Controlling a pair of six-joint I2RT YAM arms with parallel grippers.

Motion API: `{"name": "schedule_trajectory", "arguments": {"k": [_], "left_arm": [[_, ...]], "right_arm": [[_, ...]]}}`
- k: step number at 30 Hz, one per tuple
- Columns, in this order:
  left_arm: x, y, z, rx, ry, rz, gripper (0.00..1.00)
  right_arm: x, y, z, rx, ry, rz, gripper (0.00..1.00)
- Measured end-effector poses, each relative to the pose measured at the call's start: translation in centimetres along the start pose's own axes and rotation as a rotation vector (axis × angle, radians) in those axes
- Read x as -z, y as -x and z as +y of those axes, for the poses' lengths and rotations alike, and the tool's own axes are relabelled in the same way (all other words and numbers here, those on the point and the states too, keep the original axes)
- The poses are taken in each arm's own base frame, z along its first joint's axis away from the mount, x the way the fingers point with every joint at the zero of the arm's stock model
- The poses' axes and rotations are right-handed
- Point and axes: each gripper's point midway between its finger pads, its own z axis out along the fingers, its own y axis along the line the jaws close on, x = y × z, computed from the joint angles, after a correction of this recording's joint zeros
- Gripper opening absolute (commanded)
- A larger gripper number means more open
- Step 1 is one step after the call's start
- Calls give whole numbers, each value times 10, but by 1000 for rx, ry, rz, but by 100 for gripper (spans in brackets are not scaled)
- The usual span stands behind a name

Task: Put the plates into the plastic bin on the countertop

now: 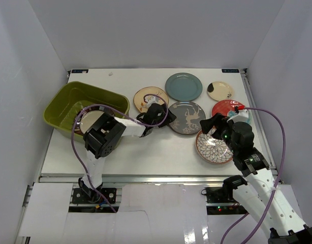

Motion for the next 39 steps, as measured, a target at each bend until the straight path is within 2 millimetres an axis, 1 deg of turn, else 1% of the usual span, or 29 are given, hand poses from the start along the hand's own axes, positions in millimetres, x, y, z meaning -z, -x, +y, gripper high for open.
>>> {"name": "schedule_trajectory", "arguments": {"k": [1, 3, 4, 5, 7, 8, 9, 12, 15, 17, 22, 25, 27, 30, 33, 36, 37, 39], "left_arm": [[-3, 0, -2, 10, -12, -4, 60], [-8, 0, -3, 30, -25, -12, 48], [-10, -1, -2, 41, -25, -13, 40], [-13, -2, 0, 49, -24, -17, 27], [-16, -4, 4, 72, -22, -20, 10], [-17, -3, 1, 91, -32, -24, 2], [-17, -2, -1, 110, -44, -27, 0], [-12, 7, -15, 131, -93, -47, 0], [0, 5, -10, 126, -83, -51, 0], [11, 5, -8, 118, -81, -50, 0], [48, 11, -6, 47, -55, -49, 0], [61, 22, -12, 19, -62, -52, 0], [70, 32, -20, 10, -87, -62, 0], [89, 53, -36, 11, -134, -84, 0], [116, 83, -57, 12, -204, -120, 0], [158, 124, -76, 22, -276, -192, 0], [177, 141, -79, 25, -299, -227, 0], [214, 173, -79, 26, -312, -305, 0]], "right_arm": [[0, 0, 0, 0, 2, 1, 90], [0, -1, 1, 0, 7, 3, 89], [0, -1, 2, 0, 10, 4, 89], [0, -1, 2, 0, 12, 4, 89], [0, -1, 3, 0, 18, 7, 89], [-1, -2, 4, 0, 20, 10, 89], [-1, -2, 4, 0, 22, 12, 89], [0, -2, 5, 0, 26, 14, 89], [0, -2, 6, 0, 33, 15, 89], [0, -2, 7, -1, 38, 15, 89], [1, 0, 11, -4, 61, 9, 90], [3, 1, 14, -6, 74, 2, 90], [5, 2, 16, -8, 86, -4, 90], [9, 6, 19, -8, 100, -20, 90], [12, 9, 20, -9, 108, -33, 91], [13, 9, 21, -9, 115, -36, 90], [12, 8, 21, -9, 118, -33, 91], [11, 5, 21, -9, 126, -27, 91]]}}
